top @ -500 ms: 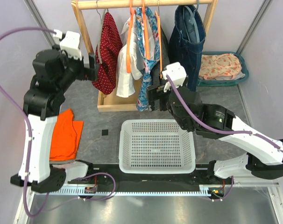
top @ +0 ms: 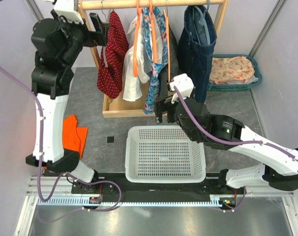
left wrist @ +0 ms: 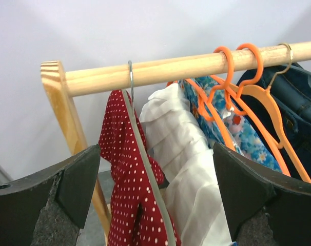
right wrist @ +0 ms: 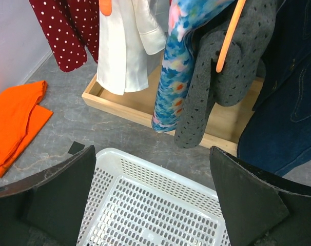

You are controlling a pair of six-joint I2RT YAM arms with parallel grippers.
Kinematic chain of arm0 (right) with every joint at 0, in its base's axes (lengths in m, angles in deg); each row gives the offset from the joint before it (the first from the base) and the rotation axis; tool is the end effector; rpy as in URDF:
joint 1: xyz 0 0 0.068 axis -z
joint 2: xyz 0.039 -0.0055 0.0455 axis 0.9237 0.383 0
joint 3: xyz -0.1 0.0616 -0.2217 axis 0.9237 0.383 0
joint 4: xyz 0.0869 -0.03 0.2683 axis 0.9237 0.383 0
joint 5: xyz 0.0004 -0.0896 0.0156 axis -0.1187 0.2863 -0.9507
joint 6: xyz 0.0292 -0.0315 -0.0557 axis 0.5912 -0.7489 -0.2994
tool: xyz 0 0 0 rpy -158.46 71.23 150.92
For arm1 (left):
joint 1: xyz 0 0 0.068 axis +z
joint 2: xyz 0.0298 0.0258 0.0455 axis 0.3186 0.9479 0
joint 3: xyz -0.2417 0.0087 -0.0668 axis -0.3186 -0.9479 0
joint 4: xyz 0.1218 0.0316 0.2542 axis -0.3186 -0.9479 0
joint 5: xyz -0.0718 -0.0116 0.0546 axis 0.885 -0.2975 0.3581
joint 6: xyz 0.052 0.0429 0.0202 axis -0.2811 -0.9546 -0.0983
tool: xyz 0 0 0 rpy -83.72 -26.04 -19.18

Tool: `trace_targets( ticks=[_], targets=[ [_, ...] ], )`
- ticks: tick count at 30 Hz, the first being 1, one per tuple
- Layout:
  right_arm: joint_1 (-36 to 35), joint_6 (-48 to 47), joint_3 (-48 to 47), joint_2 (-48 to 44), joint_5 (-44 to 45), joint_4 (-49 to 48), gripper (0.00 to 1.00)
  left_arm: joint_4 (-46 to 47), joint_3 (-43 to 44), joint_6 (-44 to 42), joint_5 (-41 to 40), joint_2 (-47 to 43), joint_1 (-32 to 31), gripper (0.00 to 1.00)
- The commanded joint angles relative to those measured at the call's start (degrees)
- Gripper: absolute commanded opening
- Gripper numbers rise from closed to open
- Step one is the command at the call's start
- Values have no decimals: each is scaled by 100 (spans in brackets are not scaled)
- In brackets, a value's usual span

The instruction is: Remove the skirt from the hanger

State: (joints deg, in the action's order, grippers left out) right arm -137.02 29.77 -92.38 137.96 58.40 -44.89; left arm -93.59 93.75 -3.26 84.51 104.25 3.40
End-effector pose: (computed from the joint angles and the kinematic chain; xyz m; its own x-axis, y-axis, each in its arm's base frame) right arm 0.1371 0.2544 0.4490 -0.2458 -0.0223 -0.9691 -0.3975 0.9141 0.0798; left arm 0.2826 -0.0772 0.6013 0.1071 -0.0621 -0.9923 0.2746 0.9611 -0.0305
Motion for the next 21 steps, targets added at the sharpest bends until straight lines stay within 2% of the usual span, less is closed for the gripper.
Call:
trace_targets(
  ticks=[1, 7, 16, 21],
  targets=[
    [-7, 116, 179, -185, -75, -330, 98, 295, 330, 266, -29, 559, 15, 96],
    [-7, 99, 276, -203, -5, -330, 98, 295, 269, 248, -416, 1008, 24, 95],
    [-7, 107, 399, -326, 110, -348, 98, 383, -179, 187, -645, 947, 24, 93],
    [-7, 125, 399, -396, 154, -348, 98, 392, -749, 134, -653, 876, 24, 87]
  ],
)
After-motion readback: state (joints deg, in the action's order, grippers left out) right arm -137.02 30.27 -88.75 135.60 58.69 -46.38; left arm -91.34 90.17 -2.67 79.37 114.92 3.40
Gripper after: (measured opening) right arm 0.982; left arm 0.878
